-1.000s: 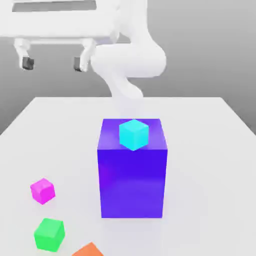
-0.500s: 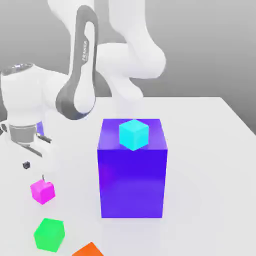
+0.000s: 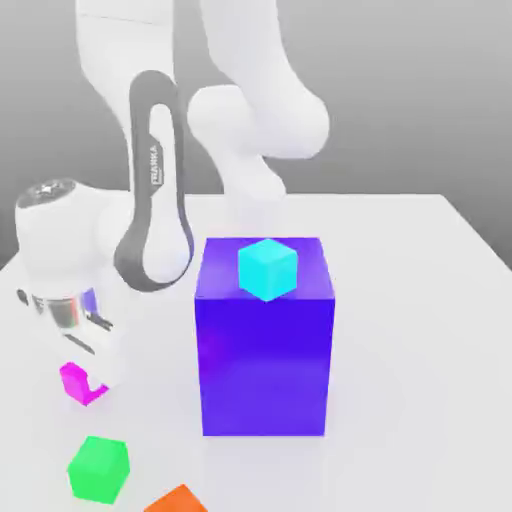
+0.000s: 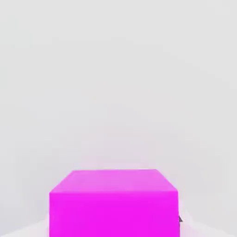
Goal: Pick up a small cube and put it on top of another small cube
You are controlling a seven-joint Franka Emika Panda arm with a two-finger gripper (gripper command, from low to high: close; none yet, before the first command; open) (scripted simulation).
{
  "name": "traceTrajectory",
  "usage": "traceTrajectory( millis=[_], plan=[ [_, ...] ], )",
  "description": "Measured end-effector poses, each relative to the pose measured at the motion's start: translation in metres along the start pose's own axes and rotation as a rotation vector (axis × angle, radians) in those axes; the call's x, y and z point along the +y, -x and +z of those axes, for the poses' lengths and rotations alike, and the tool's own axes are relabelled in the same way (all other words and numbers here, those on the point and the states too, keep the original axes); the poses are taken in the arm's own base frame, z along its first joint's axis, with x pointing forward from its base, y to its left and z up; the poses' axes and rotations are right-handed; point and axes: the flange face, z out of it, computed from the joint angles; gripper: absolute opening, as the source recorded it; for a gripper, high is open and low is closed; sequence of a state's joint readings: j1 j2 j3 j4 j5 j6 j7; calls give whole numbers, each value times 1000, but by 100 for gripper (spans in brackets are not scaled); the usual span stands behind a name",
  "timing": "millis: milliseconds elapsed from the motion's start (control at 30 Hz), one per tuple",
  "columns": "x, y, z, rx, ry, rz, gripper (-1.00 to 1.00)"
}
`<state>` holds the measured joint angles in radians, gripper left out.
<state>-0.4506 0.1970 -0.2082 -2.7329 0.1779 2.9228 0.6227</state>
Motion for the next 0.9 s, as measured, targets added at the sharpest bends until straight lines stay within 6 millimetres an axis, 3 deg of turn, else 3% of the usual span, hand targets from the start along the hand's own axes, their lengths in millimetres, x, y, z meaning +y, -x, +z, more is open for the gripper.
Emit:
traceTrajectory(
  millis=[67,133,367,600,667,767,800,900],
  plan=[
    [1,1,-19,-1,-1,1,-100],
    [-11,2,-30,-2,-1,26,-100],
    [-79,14,-52,-2,0,167,-100],
    [-148,39,-77,-3,-2,320,-100],
    [-158,43,-67,-2,-2,342,-100],
    [-162,45,-30,-2,-2,348,-100],
    [-161,45,-21,-2,-2,349,100],
    [-161,45,-21,-2,-2,349,100]
  ],
)
